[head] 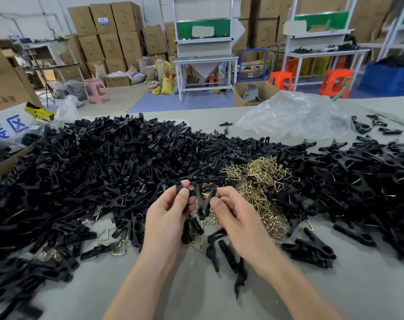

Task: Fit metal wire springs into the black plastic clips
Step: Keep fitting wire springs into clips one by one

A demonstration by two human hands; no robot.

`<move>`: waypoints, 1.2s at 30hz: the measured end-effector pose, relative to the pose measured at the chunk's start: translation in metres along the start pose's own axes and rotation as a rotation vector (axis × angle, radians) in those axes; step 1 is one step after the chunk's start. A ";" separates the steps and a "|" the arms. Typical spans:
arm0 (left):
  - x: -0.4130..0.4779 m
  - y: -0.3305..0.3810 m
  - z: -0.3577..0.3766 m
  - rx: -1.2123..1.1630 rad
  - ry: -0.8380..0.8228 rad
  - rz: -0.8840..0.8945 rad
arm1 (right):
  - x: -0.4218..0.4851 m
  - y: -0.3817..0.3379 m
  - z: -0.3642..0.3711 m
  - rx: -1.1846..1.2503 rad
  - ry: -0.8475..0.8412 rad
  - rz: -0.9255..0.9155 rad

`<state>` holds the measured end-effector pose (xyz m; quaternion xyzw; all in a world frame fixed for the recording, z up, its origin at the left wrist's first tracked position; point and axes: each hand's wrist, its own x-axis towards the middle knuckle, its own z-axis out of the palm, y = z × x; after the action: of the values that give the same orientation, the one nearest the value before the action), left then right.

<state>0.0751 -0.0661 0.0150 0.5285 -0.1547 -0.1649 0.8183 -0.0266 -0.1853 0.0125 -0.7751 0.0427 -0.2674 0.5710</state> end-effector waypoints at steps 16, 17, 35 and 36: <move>0.005 -0.002 -0.010 0.017 0.091 -0.015 | 0.072 -0.016 -0.090 1.128 0.653 0.314; 0.006 -0.002 -0.011 0.030 0.090 -0.008 | 0.063 -0.013 -0.082 1.142 0.620 0.341; -0.015 0.004 0.011 0.330 0.000 0.125 | 0.014 -0.011 -0.031 1.154 0.424 0.446; -0.016 0.004 0.011 0.349 -0.008 0.132 | 0.014 -0.012 -0.031 1.145 0.437 0.433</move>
<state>0.0568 -0.0668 0.0213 0.6505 -0.2186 -0.0836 0.7225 -0.0318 -0.2135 0.0346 -0.2496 0.1640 -0.2780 0.9130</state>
